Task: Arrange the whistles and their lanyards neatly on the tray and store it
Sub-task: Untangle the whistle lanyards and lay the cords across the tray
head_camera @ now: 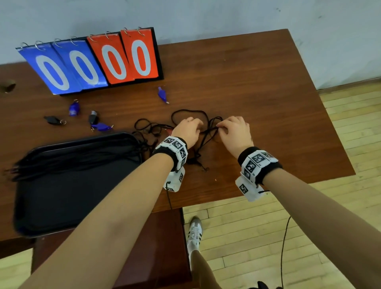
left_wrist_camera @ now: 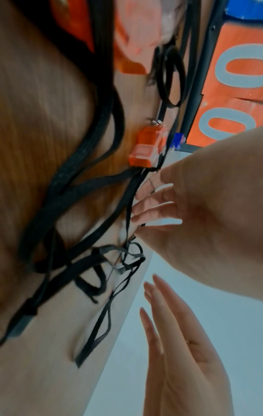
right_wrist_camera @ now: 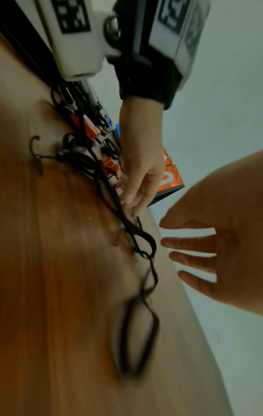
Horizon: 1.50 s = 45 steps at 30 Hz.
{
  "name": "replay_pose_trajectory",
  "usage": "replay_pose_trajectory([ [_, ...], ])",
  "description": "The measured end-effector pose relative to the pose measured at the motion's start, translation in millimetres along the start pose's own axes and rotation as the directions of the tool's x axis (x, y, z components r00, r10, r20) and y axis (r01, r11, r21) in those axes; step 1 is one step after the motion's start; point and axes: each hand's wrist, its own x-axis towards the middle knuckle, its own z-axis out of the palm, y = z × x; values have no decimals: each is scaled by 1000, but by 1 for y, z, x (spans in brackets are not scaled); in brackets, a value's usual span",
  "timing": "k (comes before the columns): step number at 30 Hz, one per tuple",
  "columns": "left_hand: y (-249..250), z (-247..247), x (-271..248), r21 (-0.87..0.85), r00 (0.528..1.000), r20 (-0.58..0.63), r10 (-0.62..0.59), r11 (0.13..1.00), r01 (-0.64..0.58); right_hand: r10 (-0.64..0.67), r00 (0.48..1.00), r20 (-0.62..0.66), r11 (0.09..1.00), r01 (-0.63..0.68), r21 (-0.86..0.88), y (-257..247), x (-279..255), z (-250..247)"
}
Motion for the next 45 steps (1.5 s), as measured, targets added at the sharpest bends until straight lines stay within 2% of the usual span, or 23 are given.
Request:
replay_pose_trajectory([
  [3,-3,6,5,-4,999,54,5,1000,-4,-26,996,85,999,23,45,-8,8,14],
  [6,-5,7,5,25,1000,20,-1,1000,1,46,983,177,999,-46,-6,-9,16,24],
  [12,-12,1,2,-50,999,-20,-27,998,26,112,984,139,991,-101,-86,-12,24,33],
  [19,-19,-19,-3,-167,989,-105,-102,982,84,230,961,152,970,-239,47,-17,37,27],
  [23,-24,-23,-7,-70,999,-23,-49,996,48,330,937,116,923,-346,167,-16,42,23],
  [27,-30,-21,-13,10,1000,30,2,1000,-2,392,909,140,909,-406,96,-20,49,24],
  [30,-31,-24,-16,53,997,64,46,997,-50,384,909,161,919,-393,25,-23,54,26],
  [36,-30,-31,-14,16,999,-17,51,999,-50,378,910,172,922,-386,16,-18,52,27],
  [38,-29,-31,-12,-22,999,-26,30,999,-31,368,911,187,921,-385,60,-16,50,28],
  [40,-26,-31,-11,-61,998,-54,25,998,-28,347,921,179,908,-377,181,-15,49,26],
  [42,-20,-33,-11,-94,995,-95,44,994,-53,284,951,122,907,-308,287,-18,45,18],
  [45,-7,-45,-9,-68,984,-121,133,988,-141,65,998,15,975,-67,212,-29,39,-6],
])
